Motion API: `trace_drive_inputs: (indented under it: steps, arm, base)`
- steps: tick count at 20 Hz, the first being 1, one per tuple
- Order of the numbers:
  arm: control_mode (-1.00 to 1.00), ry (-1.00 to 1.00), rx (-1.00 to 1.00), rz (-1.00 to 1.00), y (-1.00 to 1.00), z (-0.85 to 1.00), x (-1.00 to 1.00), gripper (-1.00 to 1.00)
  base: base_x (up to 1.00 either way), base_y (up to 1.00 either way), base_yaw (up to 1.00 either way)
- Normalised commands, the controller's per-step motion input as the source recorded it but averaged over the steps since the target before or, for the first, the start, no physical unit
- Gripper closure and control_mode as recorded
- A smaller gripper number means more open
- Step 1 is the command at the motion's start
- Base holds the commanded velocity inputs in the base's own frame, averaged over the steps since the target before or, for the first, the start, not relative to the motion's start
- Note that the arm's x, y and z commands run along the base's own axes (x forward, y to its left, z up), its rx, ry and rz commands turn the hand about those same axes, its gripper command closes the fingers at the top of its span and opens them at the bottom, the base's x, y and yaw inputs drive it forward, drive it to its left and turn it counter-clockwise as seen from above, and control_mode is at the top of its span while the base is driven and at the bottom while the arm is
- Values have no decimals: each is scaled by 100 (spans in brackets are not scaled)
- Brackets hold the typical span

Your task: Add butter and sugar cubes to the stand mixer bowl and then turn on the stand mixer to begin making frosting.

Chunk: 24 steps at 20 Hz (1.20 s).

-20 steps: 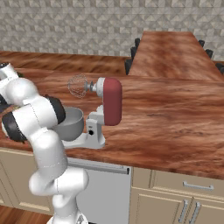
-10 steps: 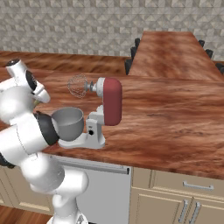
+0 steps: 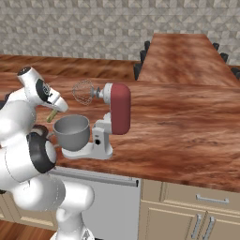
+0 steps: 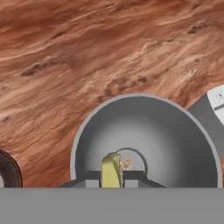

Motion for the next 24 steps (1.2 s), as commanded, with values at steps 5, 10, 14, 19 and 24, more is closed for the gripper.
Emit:
trace_drive_inputs:
  steps: [5,10,14,19,24]
  arm:
    - [-100,0,-8,-4,-30,-10,0,100]
    - [-100,0,0,0,0,-37,6,100]
    - [-100,-1,0,0,0,-38,24,100]
    - [-100,-1,0,0,0,-30,31,100]
    - [-100,0,0,0,-10,-35,19,100]
  base:
    - [0,0,0]
    - [0,0,0]
    - [0,0,0]
    - [0,0,0]
    - [0,0,0]
